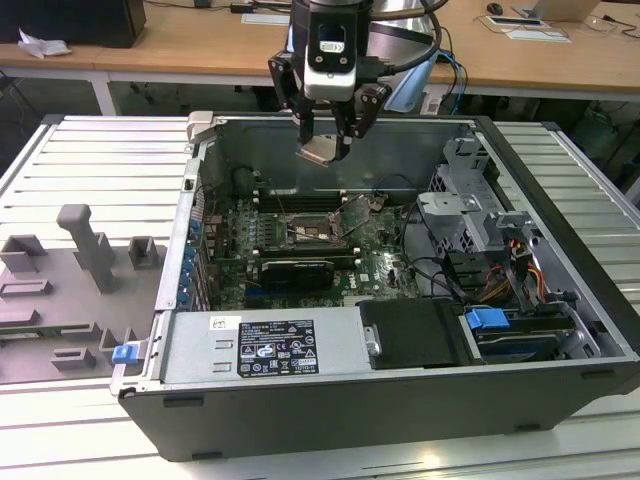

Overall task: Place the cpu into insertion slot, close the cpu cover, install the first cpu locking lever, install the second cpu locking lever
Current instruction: 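Place the cpu into insertion slot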

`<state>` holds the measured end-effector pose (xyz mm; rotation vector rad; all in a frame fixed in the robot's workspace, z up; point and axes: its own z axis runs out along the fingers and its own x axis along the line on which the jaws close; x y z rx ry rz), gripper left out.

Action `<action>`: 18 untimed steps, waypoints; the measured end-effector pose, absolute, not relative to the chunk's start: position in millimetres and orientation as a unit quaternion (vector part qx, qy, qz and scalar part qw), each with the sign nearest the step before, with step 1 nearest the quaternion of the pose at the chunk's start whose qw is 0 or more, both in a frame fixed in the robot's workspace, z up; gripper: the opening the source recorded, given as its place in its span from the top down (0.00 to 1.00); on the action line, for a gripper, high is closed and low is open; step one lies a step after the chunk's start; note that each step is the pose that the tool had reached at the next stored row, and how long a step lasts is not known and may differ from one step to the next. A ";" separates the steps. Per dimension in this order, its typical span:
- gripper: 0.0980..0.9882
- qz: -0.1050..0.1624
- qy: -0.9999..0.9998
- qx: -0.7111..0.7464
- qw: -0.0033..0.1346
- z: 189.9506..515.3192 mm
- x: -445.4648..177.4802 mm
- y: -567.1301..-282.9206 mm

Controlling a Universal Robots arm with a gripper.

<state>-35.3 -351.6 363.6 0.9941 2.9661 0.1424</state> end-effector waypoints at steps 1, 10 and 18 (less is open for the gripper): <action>0.51 0.045 0.947 0.319 0.005 363.5 -35.3 -351.6; 0.51 0.045 0.937 0.345 0.006 362.3 -35.3 -351.6; 0.51 0.045 0.929 0.367 0.007 361.0 -35.4 -351.6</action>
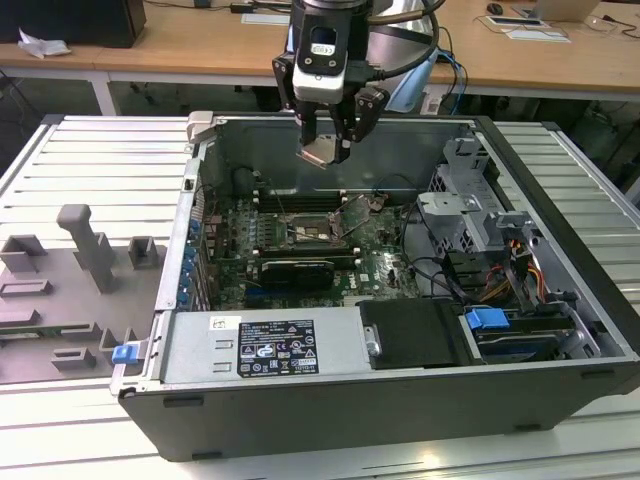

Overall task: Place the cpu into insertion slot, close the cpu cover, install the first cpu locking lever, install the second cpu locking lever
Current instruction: 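Place the cpu into insertion slot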

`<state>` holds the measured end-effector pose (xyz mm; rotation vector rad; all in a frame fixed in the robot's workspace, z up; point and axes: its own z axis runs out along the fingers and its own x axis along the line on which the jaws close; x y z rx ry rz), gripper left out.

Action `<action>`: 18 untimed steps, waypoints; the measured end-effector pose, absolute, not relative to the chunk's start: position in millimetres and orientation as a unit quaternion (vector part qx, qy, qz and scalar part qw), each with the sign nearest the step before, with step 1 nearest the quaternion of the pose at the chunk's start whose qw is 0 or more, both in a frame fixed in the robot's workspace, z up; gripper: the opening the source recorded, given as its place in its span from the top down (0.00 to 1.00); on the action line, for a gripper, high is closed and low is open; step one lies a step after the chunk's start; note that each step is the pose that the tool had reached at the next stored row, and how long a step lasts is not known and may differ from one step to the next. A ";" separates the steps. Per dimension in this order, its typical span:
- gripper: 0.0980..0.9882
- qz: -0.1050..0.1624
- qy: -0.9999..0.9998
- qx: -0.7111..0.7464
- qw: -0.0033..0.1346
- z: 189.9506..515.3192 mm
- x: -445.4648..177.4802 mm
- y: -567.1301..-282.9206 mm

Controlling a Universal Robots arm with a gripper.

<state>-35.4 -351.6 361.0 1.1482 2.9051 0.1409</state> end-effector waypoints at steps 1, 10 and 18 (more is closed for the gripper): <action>0.51 0.045 0.928 0.370 0.008 360.9 -35.4 -351.6; 0.51 0.045 0.921 0.386 0.008 359.7 -35.4 -351.6; 0.51 0.045 0.916 0.398 0.009 357.7 -35.4 -351.6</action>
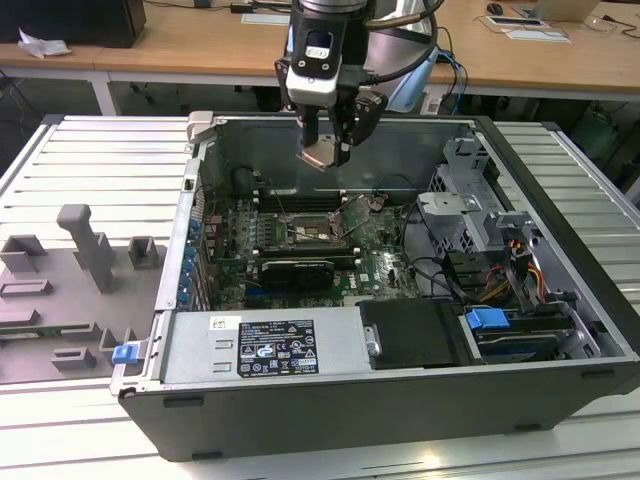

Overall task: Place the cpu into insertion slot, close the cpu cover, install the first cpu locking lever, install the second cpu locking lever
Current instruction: 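Place the cpu into insertion slot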

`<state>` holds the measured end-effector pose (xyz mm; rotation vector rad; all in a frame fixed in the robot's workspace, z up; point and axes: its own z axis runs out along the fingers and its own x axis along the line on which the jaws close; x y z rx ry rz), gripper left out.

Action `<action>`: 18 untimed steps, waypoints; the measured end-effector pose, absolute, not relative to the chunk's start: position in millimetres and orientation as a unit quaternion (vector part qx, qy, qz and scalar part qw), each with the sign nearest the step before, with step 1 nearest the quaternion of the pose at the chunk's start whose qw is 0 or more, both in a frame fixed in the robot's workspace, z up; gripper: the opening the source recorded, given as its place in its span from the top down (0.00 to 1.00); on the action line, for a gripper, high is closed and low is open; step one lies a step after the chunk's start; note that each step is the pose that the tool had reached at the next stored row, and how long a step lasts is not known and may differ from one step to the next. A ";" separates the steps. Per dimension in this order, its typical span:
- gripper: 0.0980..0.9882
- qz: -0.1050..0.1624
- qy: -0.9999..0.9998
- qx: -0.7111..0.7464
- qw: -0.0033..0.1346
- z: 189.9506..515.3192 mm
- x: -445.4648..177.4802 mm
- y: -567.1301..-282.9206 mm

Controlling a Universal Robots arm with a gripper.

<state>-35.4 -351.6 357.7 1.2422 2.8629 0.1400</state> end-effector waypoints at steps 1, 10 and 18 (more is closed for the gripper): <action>0.51 0.045 0.916 0.400 0.009 357.4 -35.4 -351.6; 0.51 0.045 0.905 0.424 0.010 354.6 -35.4 -351.6; 0.51 0.044 0.895 0.443 0.011 353.0 -35.4 -351.6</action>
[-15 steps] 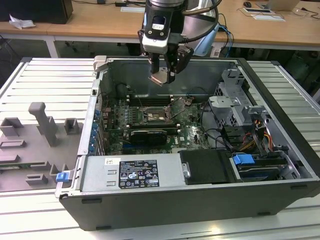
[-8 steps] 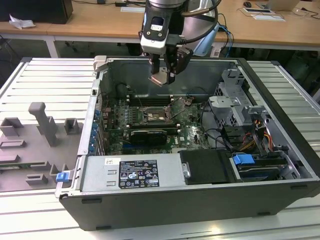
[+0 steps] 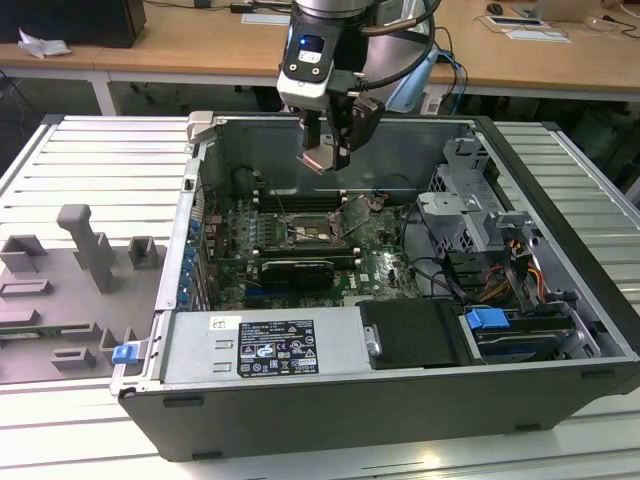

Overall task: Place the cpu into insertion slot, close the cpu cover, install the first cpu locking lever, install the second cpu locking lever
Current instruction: 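Place the cpu into insertion slot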

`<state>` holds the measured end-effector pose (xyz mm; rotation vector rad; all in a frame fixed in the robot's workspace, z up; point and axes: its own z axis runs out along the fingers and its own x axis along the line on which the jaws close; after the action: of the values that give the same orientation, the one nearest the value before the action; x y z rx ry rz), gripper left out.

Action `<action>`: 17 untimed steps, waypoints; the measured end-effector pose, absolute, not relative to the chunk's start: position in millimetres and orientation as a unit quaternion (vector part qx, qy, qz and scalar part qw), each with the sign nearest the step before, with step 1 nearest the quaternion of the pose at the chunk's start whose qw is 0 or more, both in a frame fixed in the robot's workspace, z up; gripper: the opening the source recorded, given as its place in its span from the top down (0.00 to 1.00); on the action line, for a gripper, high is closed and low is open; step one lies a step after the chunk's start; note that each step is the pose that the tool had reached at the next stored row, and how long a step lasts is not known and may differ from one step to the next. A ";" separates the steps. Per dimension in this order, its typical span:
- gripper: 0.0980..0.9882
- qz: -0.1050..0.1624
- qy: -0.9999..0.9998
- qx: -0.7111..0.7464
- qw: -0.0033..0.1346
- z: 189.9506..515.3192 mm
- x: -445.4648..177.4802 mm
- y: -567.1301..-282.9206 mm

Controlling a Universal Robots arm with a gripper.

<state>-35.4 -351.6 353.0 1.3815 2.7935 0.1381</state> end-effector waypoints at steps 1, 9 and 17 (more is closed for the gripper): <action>0.51 0.044 0.894 0.446 0.011 352.7 -35.4 -351.6; 0.51 0.044 0.883 0.467 0.012 350.8 -35.4 -351.6; 0.51 0.044 0.868 0.495 0.014 348.7 -35.5 -351.6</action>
<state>-35.5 -351.6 348.7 1.5415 2.7026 0.1361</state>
